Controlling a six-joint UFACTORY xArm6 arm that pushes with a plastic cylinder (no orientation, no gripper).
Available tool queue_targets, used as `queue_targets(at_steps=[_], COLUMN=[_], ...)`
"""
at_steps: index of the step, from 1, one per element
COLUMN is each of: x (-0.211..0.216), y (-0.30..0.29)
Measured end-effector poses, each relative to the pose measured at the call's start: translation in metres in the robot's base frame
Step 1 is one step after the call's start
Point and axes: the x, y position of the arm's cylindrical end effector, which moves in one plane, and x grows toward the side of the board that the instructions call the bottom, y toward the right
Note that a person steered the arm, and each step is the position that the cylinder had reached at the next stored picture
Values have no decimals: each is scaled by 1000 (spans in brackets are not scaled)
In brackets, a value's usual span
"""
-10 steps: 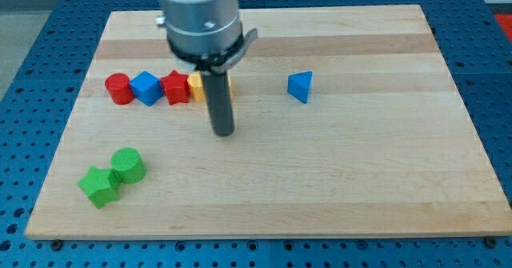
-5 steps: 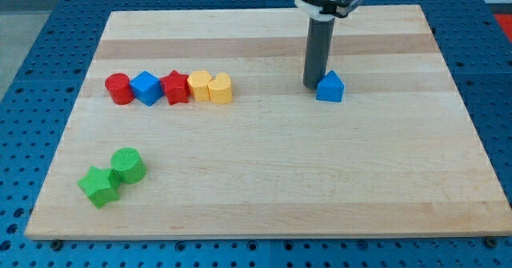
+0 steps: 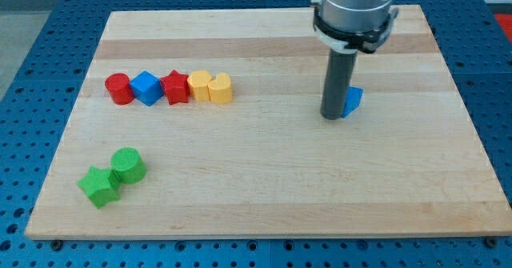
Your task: Push the blue cube to center right
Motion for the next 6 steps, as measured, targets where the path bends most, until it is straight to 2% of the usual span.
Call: queue_targets(at_steps=[2, 6], x=[-32, -62], y=[14, 63])
